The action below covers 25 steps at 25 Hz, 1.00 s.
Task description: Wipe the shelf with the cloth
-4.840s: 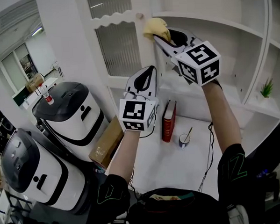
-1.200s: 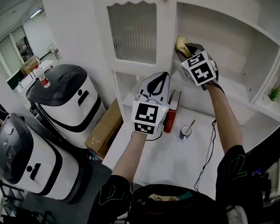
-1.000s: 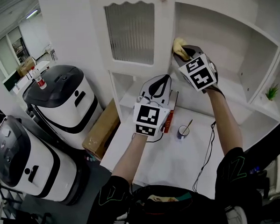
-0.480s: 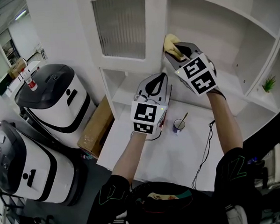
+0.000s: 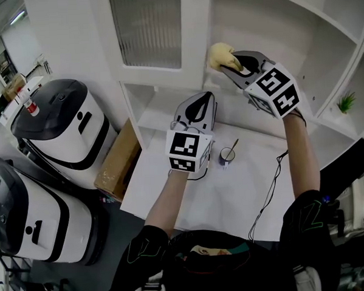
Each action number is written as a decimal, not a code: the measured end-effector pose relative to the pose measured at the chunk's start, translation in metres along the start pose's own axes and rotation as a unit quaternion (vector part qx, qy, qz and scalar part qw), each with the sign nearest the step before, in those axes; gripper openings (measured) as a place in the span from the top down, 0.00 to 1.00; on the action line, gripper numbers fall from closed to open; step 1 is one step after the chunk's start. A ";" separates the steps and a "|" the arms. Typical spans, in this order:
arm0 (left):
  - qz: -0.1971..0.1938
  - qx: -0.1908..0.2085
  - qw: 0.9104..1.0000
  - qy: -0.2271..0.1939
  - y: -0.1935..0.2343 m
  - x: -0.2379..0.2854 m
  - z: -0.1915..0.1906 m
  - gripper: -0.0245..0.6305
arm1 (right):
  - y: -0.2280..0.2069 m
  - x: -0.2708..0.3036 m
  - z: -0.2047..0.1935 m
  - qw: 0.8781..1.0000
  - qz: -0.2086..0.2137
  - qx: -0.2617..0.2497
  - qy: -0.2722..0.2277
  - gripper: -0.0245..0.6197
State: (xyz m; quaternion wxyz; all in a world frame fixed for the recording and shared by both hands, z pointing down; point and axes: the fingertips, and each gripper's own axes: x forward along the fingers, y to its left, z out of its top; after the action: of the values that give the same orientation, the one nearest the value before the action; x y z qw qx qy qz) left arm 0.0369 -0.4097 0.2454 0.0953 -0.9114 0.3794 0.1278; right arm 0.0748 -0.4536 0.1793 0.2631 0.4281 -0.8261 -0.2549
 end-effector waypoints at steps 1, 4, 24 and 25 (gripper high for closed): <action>-0.001 0.000 1.000 -0.001 0.000 0.000 0.000 0.97 | -0.006 0.004 -0.009 1.000 -0.010 -0.004 0.021 0.78; 0.000 0.002 1.000 -0.001 -0.001 -0.002 -0.001 0.97 | -0.016 0.019 -0.031 0.997 -0.027 -0.026 0.071 0.78; 0.012 -0.034 0.999 0.019 0.011 -0.019 -0.029 0.97 | 0.037 0.050 -0.044 0.972 0.049 -0.139 0.184 0.78; 0.009 -0.035 0.999 0.021 0.009 -0.018 -0.031 0.97 | 0.041 0.047 -0.042 0.971 0.052 -0.146 0.181 0.78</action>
State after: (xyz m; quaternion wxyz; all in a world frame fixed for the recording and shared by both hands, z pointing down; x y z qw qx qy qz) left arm 0.0234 -0.4123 0.2796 0.0542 -0.9133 0.3844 0.1232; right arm 0.0556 -0.4806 0.2462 0.4806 0.3805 -0.7400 -0.2769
